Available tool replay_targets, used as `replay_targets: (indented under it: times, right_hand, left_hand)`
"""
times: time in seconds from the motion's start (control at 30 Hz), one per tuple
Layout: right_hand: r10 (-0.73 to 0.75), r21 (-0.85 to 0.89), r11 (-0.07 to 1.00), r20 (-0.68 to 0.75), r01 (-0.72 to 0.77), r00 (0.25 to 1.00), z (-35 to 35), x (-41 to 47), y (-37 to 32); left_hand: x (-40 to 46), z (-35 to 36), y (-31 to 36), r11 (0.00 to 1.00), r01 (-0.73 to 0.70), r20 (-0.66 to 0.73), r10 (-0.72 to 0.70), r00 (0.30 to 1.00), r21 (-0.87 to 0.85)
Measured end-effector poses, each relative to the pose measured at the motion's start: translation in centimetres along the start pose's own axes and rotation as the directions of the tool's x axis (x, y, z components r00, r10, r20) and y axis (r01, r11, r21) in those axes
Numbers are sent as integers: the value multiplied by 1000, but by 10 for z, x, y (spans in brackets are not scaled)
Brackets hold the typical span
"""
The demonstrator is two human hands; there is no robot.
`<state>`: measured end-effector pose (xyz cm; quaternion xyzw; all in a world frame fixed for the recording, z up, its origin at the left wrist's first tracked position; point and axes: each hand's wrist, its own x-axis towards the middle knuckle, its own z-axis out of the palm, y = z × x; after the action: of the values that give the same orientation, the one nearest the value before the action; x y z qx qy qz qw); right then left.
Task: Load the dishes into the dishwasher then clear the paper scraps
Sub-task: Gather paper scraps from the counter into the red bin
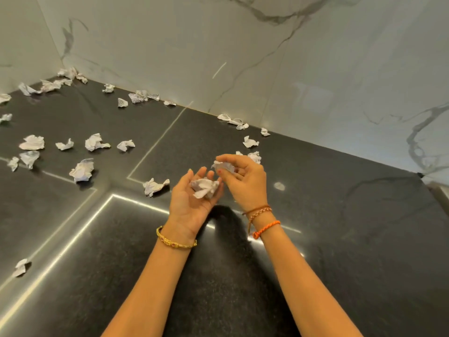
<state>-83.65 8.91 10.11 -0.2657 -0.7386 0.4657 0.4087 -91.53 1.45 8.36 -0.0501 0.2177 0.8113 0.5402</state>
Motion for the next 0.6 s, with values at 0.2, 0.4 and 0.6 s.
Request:
replay_targets:
  times: [0.2, 0.4, 0.6]
  right_hand:
    - [-280, -391, 851, 227, 351, 933, 2, 16, 8]
    - [-48, -370, 929, -98, 9, 994, -39, 49, 28]
    - [206, -511, 848, 75, -139, 976, -37, 78, 61]
  left_hand:
    - [23, 15, -8, 995, 96, 76, -96, 993, -4]
    - [61, 27, 7, 996, 85, -6, -85, 996, 14]
    - [84, 21, 32, 996, 15, 15, -14, 1000, -83]
